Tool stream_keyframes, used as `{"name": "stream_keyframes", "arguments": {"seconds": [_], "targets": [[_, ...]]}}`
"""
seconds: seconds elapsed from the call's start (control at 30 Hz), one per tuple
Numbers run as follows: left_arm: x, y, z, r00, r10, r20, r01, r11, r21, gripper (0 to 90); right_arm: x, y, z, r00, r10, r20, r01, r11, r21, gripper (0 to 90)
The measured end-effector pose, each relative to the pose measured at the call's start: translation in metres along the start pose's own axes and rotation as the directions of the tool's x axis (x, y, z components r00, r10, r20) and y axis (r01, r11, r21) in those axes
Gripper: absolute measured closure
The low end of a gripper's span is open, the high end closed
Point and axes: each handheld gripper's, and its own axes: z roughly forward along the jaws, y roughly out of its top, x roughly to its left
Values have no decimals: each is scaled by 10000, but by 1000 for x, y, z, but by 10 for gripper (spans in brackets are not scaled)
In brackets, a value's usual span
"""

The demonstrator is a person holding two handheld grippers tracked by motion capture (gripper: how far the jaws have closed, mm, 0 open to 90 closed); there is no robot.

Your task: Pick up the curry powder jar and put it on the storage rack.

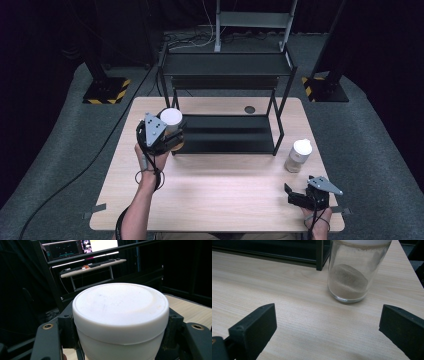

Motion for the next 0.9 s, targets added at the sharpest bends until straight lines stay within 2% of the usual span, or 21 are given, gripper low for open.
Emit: {"name": "stream_keyframes", "arguments": {"seconds": [0.9], "targets": [[2,22,22,9996,178,211,-175,9997,-143,334,0,0,0,10000,-13,-9,13,10000,29,5]]}}
